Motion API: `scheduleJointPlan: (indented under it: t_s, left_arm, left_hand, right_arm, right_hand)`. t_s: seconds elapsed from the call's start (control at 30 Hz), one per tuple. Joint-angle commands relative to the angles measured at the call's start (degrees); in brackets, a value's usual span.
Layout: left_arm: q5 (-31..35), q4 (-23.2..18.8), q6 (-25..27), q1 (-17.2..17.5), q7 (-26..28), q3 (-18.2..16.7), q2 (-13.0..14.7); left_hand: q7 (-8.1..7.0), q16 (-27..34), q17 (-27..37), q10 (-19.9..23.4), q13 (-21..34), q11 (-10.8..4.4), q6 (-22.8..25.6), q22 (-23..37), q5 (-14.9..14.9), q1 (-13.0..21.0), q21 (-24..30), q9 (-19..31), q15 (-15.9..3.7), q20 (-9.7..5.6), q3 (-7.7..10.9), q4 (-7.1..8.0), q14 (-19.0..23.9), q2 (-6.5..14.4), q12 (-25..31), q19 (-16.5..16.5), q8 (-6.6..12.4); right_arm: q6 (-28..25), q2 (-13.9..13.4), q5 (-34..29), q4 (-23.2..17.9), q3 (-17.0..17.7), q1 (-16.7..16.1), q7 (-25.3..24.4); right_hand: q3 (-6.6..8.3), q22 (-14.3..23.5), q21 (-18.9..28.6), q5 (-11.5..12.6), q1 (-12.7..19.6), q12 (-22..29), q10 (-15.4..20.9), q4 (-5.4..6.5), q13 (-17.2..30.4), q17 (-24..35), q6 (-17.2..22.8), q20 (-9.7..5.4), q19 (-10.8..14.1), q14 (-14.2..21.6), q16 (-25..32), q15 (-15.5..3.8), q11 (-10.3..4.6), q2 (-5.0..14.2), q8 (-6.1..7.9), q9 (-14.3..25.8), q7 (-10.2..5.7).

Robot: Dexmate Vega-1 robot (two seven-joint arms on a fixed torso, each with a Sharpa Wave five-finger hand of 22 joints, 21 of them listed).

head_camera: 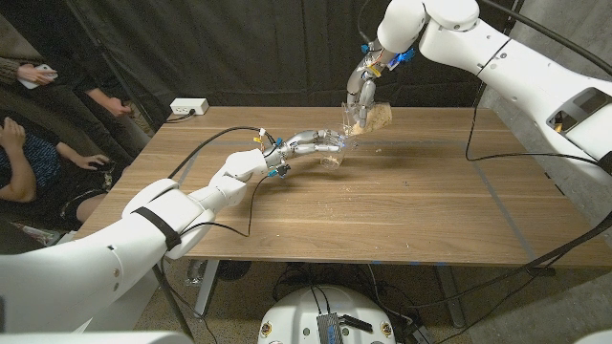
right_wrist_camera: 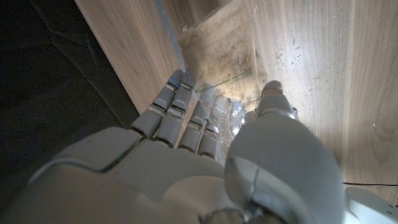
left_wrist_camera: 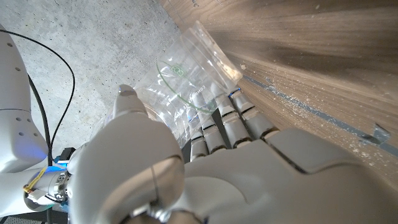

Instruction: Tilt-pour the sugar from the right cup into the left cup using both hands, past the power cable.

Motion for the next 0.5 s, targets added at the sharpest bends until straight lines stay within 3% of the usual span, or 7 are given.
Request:
scheduleJointPlan:
  t_s: [0.03,0.5]
  left_arm:
    - [0.03,-0.01,0.08,0.08,0.05,-0.02,-0.1]
    - [0.18,0.25,0.5,-0.05,0.3,0.15,-0.54]
  left_hand:
    - [-0.23,-0.18,0.19,0.25,0.14,-0.22,0.45,0.24,0.01,0.35,0.46,-0.01,-7.52,-2.05,-0.4,-0.07,0.23,0.02,0.32,-0.08,0.27]
    - [-0.11,-0.15,0.21,0.2,0.05,-0.28,0.42,0.24,0.06,0.58,0.52,-0.01,-7.41,-2.04,-0.52,-0.1,0.34,0.15,0.32,-0.08,0.37]
  right_arm:
    - [1.81,0.8,-1.46,0.4,-0.99,0.53,1.25]
    - [1.66,1.52,-3.18,0.06,-1.43,0.6,2.61]
  right_hand:
    - [0.22,0.21,0.56,0.27,0.75,-0.14,0.5,-0.22,0.14,0.35,1.35,-5.14,-0.17,0.65,0.39,-9.49,0.0,0.97,0.21,0.09,-0.66]
    - [0.31,0.21,0.62,0.23,0.91,-0.37,0.86,-0.26,-0.06,0.61,1.58,-5.15,-0.26,0.78,0.43,-9.49,-0.05,1.02,0.16,0.12,-0.51]
